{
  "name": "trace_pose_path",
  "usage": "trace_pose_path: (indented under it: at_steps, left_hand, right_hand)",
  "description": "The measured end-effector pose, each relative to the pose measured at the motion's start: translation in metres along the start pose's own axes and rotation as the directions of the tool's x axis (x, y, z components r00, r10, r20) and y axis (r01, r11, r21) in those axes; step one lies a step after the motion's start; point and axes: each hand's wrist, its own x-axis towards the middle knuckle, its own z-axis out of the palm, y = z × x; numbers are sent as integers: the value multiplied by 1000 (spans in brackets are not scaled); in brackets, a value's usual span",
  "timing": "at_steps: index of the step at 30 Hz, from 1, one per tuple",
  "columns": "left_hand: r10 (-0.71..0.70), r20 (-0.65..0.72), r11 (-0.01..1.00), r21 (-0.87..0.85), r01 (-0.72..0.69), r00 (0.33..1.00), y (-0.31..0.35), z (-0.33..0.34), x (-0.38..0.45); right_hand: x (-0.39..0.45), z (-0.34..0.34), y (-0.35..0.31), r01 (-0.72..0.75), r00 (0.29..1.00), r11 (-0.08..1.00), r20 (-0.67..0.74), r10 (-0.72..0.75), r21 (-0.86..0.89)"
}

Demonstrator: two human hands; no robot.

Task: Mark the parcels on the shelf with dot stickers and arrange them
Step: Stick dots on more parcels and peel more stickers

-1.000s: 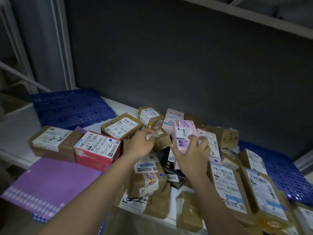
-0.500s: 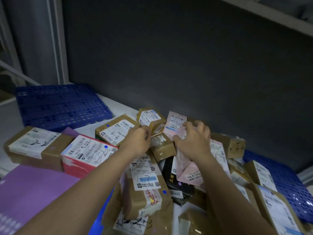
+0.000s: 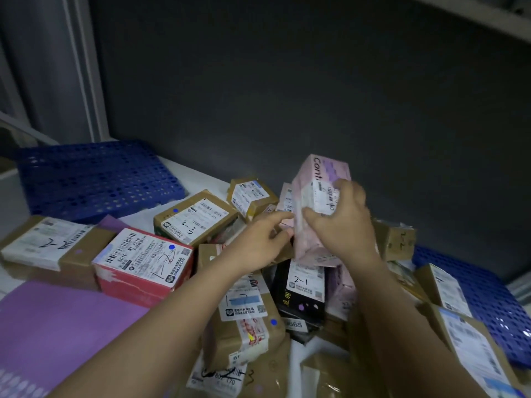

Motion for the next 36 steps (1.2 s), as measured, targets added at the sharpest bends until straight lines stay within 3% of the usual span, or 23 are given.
trace_pose_path:
  at_steps: [2, 6, 10, 14, 18, 21, 28, 32, 36]
  left_hand:
    - [-38, -25, 995, -92, 35, 999, 5, -4, -4]
    - [-148, -22, 973, -184, 141, 989, 9, -22, -22]
    - [-162, -100, 959, -251, 133, 982, 2, -46, -29]
    - [-273, -278, 915, -371, 159, 921, -12, -70, -19]
    - [-410, -378, 883, -391, 258, 830, -35, -92, 4]
    - [-438, -399, 871, -409, 271, 806, -54, -101, 31]
    - [-437, -489, 894, -147, 423, 755, -71, -100, 67]
    - [-151, -639, 944, 132, 301, 754, -79, -94, 78]
    - [99, -578, 862, 456, 220, 810, -69, -77, 96]
  right_hand:
    - [-4, 3, -17, 24, 1000, 991, -10, -23, 134]
    - [-11, 13, -48, -106, 993, 889, 93, 72, 445]
    - [-16, 23, -69, -197, 970, 666, 240, 28, 719]
    - [-9, 47, -78, -219, 955, 548, 292, -47, 807]
    - [15, 84, -72, -243, 932, 671, 361, -41, 701]
    - [35, 106, -58, -235, 931, 755, 365, -6, 612]
    - [75, 131, -14, -209, 962, 854, 257, 92, 476]
    - [89, 126, 6, -204, 967, 912, 217, 131, 357]
    - [99, 115, 28, -200, 964, 953, 222, 149, 228]
